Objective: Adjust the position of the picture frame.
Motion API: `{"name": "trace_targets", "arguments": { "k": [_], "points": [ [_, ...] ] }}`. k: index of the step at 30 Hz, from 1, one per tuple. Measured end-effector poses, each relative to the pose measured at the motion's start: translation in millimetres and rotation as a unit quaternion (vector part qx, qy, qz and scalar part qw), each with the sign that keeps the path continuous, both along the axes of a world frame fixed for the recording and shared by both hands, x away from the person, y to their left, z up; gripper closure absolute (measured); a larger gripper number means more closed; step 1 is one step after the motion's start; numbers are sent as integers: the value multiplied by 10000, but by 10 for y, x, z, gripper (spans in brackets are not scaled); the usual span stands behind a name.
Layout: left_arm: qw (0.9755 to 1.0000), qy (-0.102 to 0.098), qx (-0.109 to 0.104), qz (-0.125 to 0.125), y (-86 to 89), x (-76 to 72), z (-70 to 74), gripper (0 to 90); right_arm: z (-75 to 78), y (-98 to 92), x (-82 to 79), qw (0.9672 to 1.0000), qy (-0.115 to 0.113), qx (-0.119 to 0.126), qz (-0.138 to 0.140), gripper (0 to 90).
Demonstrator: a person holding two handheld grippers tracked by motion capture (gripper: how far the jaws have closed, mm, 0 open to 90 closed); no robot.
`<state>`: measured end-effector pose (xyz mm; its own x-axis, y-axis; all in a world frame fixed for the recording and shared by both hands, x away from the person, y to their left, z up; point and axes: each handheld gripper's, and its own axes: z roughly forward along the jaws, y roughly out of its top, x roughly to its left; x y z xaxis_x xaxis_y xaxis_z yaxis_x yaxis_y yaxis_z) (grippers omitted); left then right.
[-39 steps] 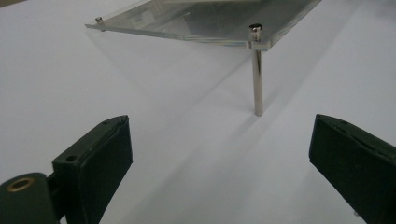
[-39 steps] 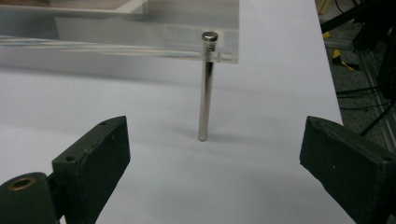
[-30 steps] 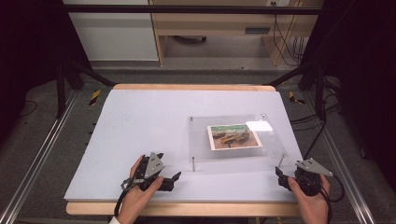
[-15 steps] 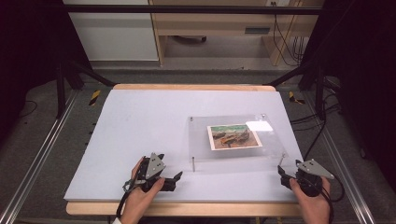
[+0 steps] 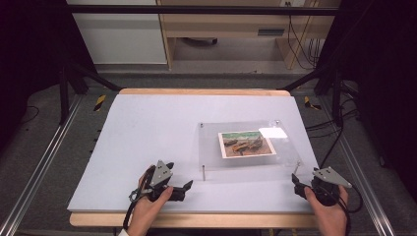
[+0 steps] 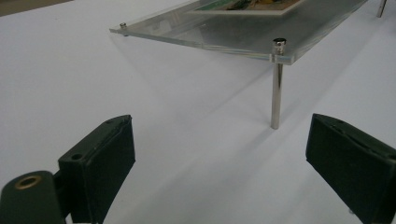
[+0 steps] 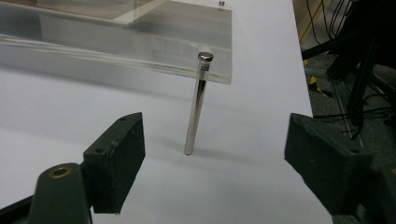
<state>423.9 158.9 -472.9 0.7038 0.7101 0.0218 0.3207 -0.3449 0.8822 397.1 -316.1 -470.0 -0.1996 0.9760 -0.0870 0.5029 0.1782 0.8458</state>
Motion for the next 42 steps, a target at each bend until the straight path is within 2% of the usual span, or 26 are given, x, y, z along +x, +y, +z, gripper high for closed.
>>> {"name": "trace_targets", "arguments": {
  "k": [2,9,11,14,17,21,23,28,31,35,38,40,42],
  "points": [
    [10000,-46,41,-60,-12,-13,8,74,-4,0,26,9999,66,63,54,252],
    [9999,-31,-29,-157,-58,-39,20,73,-43,34,129,9994,249,199,133,370],
    [9998,5,-53,-186,-75,-42,17,73,-42,13,182,9992,192,291,215,410],
    [9997,32,-109,-232,-97,-59,20,72,-38,-1,270,9983,128,491,279,518],
    [9995,40,-181,-269,-115,-81,31,71,-54,-1,335,9977,114,563,353,616],
    [9991,62,-295,-312,-148,-92,40,67,-61,-26,348,9967,74,720,369,711],
    [9989,77,-322,-339,-169,-97,41,67,-74,-71,341,9952,35,911,367,758],
    [9988,86,-338,-337,-209,-108,38,67,-112,-94,362,9917,5,1188,493,783],
    [9985,122,-412,-345,-222,-107,33,68,-112,-80,373,9918,13,1164,528,804],
    [9984,130,-397,-368,-239,-99,37,91,-99,-108,369,9910,-44,1232,518,838],
    [9984,137,-437,-343,-261,-86,50,130,-76,-104,369,9906,-106,1265,505,840],
    [9985,152,-401,-331,-290,-66,53,175,-56,-106,370,9896,-133,1344,486,838],
    [9982,196,-453,-338,-326,-38,50,223,-30,-109,374,9883,-167,1440,474,837]
  ]
}}
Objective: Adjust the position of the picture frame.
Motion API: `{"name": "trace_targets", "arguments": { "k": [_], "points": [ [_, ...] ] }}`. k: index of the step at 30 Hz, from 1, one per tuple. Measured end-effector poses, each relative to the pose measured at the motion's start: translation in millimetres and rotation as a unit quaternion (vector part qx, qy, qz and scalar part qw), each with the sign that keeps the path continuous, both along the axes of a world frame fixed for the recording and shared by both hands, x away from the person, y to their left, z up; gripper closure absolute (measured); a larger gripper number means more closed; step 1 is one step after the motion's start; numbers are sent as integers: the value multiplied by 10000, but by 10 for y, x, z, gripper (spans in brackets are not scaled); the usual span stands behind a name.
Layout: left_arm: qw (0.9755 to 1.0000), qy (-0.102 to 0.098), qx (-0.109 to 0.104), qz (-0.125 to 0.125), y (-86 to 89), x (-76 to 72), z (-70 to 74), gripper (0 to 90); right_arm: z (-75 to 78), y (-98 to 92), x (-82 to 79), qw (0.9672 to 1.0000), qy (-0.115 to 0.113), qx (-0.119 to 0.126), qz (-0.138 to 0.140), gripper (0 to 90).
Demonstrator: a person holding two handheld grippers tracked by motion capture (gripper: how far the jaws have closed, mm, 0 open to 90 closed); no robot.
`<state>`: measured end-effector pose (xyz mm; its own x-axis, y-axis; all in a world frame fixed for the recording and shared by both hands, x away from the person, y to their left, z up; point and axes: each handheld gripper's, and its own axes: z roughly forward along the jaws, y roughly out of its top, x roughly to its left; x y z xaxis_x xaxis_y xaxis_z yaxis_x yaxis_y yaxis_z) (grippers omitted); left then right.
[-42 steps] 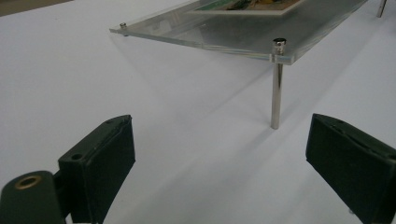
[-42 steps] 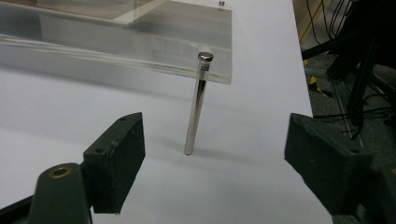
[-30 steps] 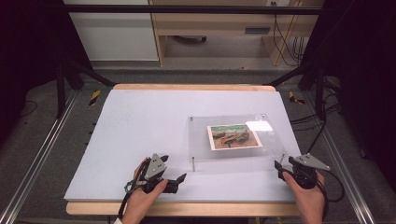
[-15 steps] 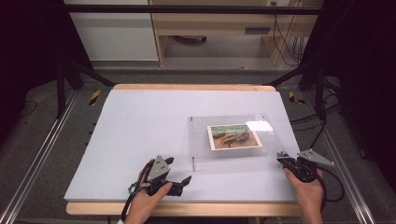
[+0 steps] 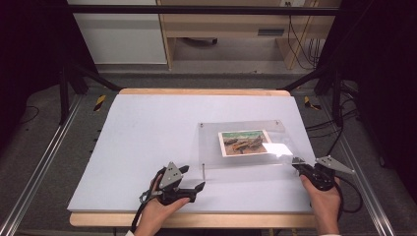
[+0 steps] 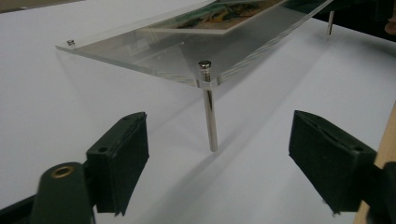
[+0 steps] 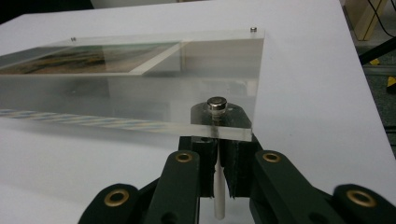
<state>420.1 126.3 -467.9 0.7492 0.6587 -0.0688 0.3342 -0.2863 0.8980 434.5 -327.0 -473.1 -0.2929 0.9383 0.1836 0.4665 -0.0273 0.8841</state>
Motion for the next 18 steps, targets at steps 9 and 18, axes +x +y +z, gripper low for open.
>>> {"name": "trace_targets", "arguments": {
  "k": [9,18],
  "points": [
    [9986,382,-364,56,-182,248,-59,593,42,-21,44,9999,-11,95,-66,835],
    [9958,441,-798,113,-263,356,-106,835,27,-40,66,10000,11,72,-26,836]
  ]
}}
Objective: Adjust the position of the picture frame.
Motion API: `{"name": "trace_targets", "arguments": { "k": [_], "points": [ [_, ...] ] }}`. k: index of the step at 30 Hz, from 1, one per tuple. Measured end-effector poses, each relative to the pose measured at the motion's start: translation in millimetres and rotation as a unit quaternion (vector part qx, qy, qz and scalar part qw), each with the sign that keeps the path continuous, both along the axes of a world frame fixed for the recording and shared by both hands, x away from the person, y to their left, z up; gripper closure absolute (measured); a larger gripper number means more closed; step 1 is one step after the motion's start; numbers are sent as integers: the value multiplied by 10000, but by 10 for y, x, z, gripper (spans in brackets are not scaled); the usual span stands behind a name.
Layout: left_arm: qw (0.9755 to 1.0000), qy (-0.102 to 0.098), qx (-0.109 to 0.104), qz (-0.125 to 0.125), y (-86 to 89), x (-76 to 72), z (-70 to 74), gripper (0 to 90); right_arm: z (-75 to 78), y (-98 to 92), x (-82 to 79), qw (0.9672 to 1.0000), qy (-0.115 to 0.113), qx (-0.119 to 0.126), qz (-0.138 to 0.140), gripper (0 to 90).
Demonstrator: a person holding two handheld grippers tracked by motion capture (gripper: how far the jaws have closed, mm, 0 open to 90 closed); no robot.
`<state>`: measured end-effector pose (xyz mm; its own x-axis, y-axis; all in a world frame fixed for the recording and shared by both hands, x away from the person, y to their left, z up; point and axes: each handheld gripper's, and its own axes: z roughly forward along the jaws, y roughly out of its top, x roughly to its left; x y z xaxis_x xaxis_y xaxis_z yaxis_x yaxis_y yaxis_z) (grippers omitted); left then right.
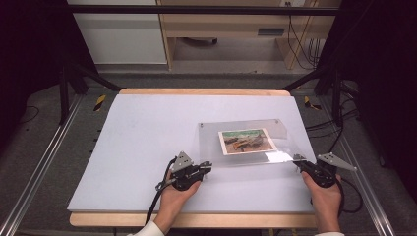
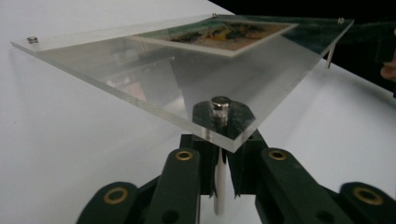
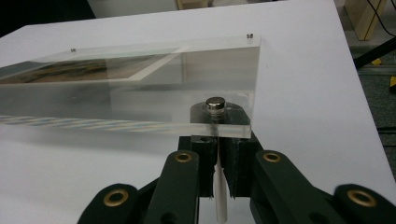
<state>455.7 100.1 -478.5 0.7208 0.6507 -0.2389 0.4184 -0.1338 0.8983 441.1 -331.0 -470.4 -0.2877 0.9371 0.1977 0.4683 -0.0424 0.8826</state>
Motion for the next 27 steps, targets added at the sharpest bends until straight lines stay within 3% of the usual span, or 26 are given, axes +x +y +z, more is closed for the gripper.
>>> {"name": "trace_targets", "arguments": {
  "k": [3,11,15,23,27],
  "points": [
    [9998,101,-146,0,16,13,6,840,-7,-10,6,10000,-17,19,42,833],
    [9998,165,-123,-46,24,26,40,841,-21,-21,75,9998,-134,-115,129,760],
    [9999,119,-65,-53,23,34,68,840,-2,-2,111,9993,-209,-192,260,829],
    [9998,169,-26,-48,15,56,94,836,21,8,112,9994,-198,-166,228,844],
    [9998,212,-42,19,11,86,91,763,24,11,113,9995,-181,-160,222,845]
  ]
}}
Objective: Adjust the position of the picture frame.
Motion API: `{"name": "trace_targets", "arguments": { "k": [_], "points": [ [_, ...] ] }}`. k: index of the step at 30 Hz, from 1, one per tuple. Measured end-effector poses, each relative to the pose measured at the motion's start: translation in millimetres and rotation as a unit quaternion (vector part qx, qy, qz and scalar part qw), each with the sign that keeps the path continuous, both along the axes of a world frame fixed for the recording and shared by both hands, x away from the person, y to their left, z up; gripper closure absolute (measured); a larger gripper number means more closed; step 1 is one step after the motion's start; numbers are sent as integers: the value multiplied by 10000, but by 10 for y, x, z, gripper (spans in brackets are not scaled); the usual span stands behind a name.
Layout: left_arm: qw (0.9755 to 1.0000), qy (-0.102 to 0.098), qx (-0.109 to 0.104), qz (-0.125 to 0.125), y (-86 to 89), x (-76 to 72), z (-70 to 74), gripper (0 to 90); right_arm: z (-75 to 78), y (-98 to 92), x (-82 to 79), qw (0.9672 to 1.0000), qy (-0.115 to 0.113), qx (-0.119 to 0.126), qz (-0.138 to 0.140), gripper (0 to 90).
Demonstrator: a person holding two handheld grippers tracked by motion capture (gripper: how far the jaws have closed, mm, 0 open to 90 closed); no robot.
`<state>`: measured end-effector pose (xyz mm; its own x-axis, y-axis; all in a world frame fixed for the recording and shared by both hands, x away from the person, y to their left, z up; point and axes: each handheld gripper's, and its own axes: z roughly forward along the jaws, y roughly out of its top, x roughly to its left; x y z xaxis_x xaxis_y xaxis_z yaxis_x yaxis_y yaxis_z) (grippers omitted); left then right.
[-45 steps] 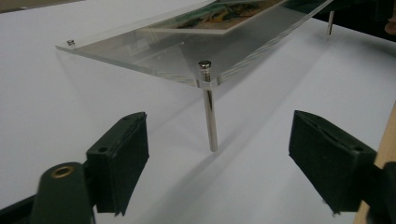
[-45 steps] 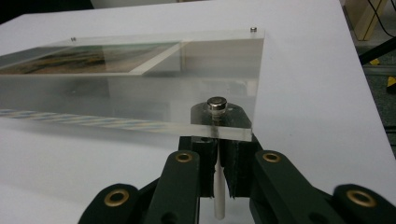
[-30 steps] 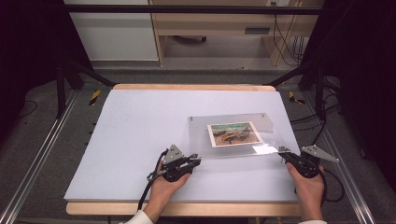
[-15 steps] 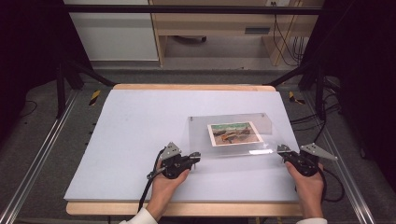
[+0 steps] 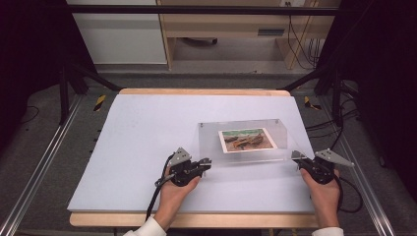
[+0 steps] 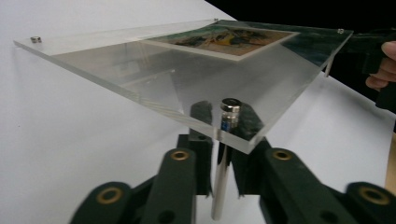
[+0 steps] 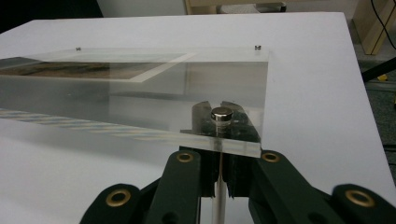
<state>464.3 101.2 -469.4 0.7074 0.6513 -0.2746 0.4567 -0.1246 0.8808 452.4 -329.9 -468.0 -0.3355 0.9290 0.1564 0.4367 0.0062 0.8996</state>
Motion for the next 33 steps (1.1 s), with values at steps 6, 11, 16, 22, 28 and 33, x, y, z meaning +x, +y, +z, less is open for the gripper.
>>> {"name": "trace_targets", "arguments": {
  "k": [6,11,16,22,28,33],
  "points": [
    [9999,-146,74,-43,-4,-16,51,841,17,12,-4,10000,-18,-19,-38,847],
    [9990,-422,41,112,111,-34,189,841,136,114,-54,9997,-244,-46,-58,848],
    [9983,-542,53,203,332,-79,334,835,243,342,-82,9994,-312,-148,-92,843],
    [9965,-770,99,324,684,-152,447,832,366,681,-104,9988,-459,-154,-24,843],
    [9944,-933,189,468,1026,-167,523,830,443,1031,-83,9983,-570,-84,95,841],
    [9930,-1008,144,599,1283,-161,542,828,454,1310,-25,9980,-608,-48,176,841]
  ]
}}
